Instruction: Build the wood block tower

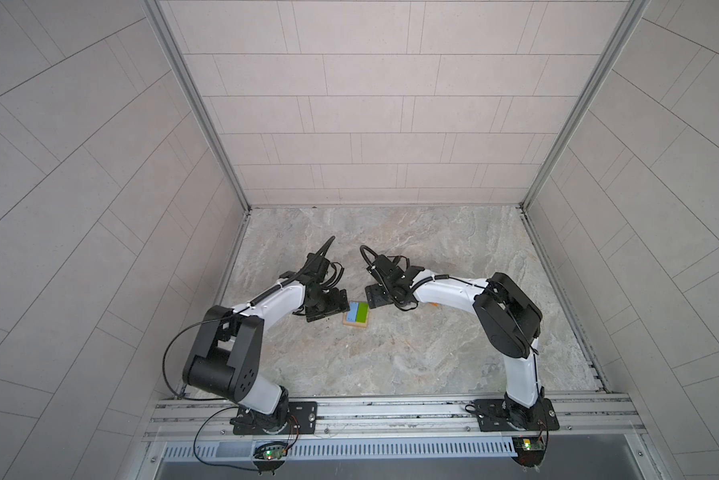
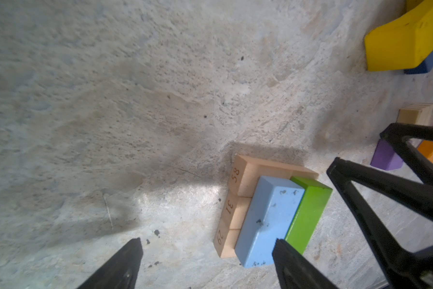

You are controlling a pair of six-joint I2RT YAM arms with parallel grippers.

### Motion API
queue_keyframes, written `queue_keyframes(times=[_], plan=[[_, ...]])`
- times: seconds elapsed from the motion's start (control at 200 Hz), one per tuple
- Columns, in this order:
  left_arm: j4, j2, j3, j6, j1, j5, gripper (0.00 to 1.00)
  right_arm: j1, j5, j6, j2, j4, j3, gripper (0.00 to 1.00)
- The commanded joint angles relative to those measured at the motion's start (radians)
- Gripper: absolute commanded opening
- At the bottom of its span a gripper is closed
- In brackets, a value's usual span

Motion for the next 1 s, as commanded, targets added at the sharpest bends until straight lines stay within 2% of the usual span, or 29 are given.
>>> queue_keyframes(times=[0.0, 0.991], plan=[[-0.015, -0.005, 0.019, 0.012, -0.004, -0.008, 0.89, 0.007, 0.004, 0.001, -0.01, -0.004, -0.022, 0.84], [-0.015, -0.006, 0.017, 0.012, -0.004, -0.009, 0.89, 0.02, 0.013, 0.006, -0.033, -0.006, -0.031, 0.84]])
